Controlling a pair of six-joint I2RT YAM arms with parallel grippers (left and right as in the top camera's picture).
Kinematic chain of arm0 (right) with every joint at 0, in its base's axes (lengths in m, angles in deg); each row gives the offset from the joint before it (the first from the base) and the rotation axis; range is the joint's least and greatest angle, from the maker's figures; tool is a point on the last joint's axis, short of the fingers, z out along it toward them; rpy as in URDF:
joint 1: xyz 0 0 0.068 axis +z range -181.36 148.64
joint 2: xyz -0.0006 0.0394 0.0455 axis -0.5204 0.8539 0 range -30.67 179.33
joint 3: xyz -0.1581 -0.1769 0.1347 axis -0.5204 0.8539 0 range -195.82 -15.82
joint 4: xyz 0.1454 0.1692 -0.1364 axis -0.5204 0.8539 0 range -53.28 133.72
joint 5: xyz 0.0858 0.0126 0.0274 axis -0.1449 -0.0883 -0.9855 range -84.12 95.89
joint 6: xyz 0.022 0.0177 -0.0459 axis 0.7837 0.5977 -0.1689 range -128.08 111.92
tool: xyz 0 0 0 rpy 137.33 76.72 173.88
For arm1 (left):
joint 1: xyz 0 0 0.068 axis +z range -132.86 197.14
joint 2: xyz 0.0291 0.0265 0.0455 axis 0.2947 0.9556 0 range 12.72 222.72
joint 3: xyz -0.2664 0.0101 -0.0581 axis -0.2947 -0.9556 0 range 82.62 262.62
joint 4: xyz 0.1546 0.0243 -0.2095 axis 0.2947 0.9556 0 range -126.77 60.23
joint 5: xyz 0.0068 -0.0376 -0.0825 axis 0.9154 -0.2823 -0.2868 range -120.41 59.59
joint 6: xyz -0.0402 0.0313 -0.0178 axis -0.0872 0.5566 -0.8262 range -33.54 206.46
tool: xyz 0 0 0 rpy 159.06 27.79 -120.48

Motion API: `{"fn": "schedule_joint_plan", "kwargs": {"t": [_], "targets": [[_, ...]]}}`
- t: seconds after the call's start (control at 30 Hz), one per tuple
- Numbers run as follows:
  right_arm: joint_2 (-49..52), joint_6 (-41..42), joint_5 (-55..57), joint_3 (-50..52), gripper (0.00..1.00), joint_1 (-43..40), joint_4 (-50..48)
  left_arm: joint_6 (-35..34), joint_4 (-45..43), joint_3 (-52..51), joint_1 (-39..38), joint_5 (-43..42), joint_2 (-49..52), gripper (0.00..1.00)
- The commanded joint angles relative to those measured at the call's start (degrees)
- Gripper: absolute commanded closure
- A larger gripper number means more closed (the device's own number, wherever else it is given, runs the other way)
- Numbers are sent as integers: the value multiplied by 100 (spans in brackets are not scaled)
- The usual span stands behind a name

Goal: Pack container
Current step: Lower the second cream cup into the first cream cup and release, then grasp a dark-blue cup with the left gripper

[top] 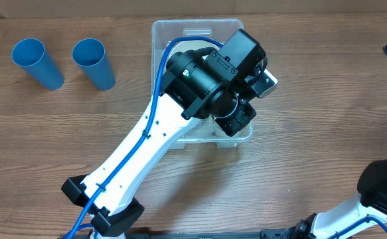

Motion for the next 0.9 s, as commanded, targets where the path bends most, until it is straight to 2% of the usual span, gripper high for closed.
{"fn": "schedule_joint_plan", "kwargs": {"t": [0.0, 0.07, 0.3, 0.33, 0.37, 0.43, 0.57, 0.63, 0.73, 0.87], "targets": [[-24, 11, 31, -129, 0, 7, -28, 72, -20, 87, -17, -131, -13, 66], [-24, 11, 31, -129, 0, 7, -28, 70, -31, 87, -17, -131, -13, 59], [-24, 11, 31, -129, 0, 7, -28, 52, -243, 109, -11, -46, -15, 59], [-24, 11, 31, -129, 0, 7, -28, -107, -232, 160, 22, 227, -15, 55], [-24, 11, 31, -129, 0, 7, -28, -466, -175, 295, 140, 688, -15, 43], [-24, 11, 31, -129, 0, 7, -28, -748, -44, 627, 452, 909, -15, 42], [-24, 11, 31, -129, 0, 7, -31, -1005, 249, 1626, 1858, 935, -22, 41], [-24, 11, 31, -129, 0, 7, -28, -981, 92, 1633, 2588, 1266, -4, 30], [-24, 11, 31, -129, 0, 7, -28, -1069, -208, 1593, 3781, 1453, 260, 24], [-24, 11, 31, -129, 0, 7, -28, -1152, -330, 1591, 4653, 1185, 977, 23]]}}
